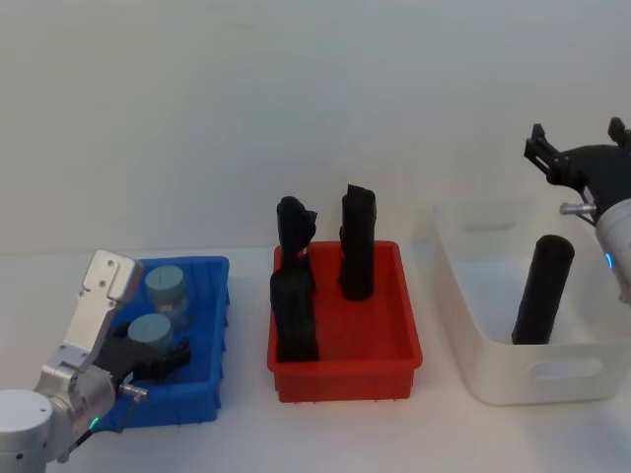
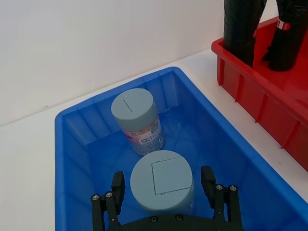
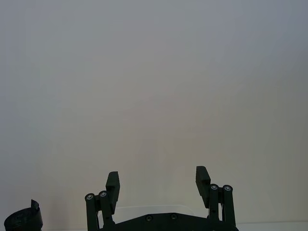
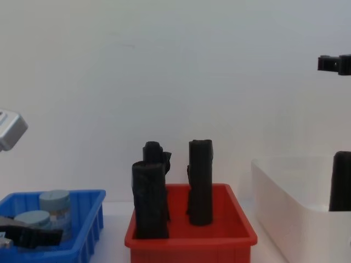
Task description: Pick the cotton swabs from the blue box and place them into the white box.
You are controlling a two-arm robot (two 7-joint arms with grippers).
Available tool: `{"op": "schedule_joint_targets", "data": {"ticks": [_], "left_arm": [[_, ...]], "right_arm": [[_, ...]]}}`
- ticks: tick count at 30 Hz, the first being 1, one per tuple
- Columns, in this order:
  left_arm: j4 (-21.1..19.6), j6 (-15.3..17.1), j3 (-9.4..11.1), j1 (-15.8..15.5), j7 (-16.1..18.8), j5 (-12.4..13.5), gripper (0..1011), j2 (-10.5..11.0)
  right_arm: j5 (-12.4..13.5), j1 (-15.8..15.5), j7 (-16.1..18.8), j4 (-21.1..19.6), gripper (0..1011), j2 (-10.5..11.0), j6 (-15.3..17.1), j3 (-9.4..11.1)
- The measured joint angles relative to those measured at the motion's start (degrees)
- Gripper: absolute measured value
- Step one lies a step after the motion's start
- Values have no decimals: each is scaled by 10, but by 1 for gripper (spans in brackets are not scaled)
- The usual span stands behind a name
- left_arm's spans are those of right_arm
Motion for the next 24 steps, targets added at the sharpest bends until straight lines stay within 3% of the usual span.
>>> {"op": "schedule_joint_targets", "data": {"ticks": [10, 21, 24], "left_arm": [[8, 0, 1, -4, -3, 3, 980, -3], [12, 0, 1, -6, -5, 5, 692, -5], [12, 0, 1, -7, -5, 5, 682, -5]], "right_arm": [[0, 0, 0, 0, 1001, 0, 0, 0], [0, 0, 0, 0, 1001, 0, 0, 0], [0, 0, 0, 0, 1002, 0, 0, 0]]}}
